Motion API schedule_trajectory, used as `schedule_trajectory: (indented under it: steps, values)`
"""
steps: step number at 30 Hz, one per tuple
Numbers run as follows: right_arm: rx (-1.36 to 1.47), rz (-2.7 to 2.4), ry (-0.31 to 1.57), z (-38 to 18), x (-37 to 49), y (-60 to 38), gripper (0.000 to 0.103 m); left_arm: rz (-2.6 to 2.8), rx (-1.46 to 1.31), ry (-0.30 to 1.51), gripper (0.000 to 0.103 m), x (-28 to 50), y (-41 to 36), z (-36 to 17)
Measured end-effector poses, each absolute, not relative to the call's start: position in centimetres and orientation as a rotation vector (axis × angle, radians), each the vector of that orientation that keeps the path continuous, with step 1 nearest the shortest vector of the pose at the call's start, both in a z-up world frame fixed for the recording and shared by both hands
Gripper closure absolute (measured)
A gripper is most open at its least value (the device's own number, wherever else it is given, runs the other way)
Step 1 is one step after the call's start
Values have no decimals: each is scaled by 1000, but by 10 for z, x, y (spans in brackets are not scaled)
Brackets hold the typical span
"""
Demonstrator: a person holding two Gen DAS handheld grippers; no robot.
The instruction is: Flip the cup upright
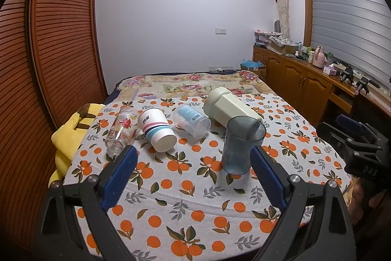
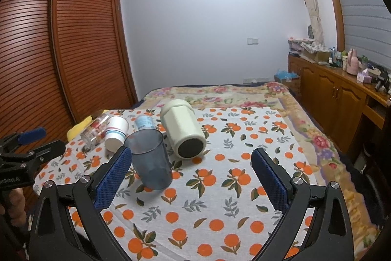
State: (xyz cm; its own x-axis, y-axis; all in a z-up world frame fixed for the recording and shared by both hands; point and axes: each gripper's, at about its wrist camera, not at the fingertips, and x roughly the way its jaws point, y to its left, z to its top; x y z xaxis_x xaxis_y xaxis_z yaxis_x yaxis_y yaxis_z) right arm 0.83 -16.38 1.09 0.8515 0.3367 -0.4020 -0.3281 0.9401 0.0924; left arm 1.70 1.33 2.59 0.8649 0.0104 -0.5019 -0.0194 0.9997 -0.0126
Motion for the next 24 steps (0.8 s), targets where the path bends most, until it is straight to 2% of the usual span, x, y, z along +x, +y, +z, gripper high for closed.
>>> schedule_trajectory:
  steps: [24]
  values:
    - [17,347,430,12,7,-163,3,20,-14,509,9,11,11,33]
